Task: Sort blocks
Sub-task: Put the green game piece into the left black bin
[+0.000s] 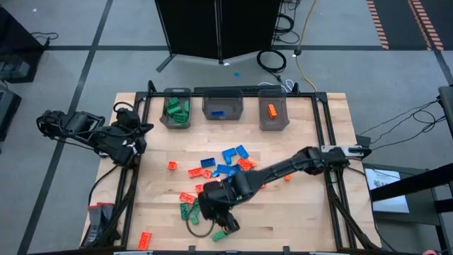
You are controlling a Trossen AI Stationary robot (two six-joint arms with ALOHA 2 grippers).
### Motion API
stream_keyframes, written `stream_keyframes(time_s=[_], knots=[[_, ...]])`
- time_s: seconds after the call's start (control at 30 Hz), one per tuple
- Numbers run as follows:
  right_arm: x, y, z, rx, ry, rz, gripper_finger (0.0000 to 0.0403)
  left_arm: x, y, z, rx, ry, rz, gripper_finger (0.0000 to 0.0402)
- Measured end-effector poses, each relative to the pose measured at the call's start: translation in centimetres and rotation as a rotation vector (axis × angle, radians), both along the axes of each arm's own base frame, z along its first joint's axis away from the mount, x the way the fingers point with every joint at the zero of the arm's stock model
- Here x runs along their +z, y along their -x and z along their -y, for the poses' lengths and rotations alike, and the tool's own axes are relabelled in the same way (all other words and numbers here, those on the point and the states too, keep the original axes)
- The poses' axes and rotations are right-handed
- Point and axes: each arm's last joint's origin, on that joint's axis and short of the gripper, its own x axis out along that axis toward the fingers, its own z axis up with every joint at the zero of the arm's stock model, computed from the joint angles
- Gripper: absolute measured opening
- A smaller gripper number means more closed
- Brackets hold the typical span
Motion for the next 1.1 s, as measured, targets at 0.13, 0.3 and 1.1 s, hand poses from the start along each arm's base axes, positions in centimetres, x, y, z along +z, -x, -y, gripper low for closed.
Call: stream_keyframes(time_s=[0.13,0.3,1.1], knots=[[-1.4,-0.1,-1.7,-0.006,0.005,-0.008,0.0206,0.0,0.0,0.0,0.000,0.000,0.000,0.0000],[-4.5,-0.6,-3.6,0.008,0.005,-0.042,0.0206,0.0,0.0,0.0,-0.001,0.003,0.000,0.0000],[-9.4,-0.8,-6.7,0.012,-0.075,-0.041,0.0206,-0.1,0.1,0.0,-0.004,-0.002,-0.024,0.0000]])
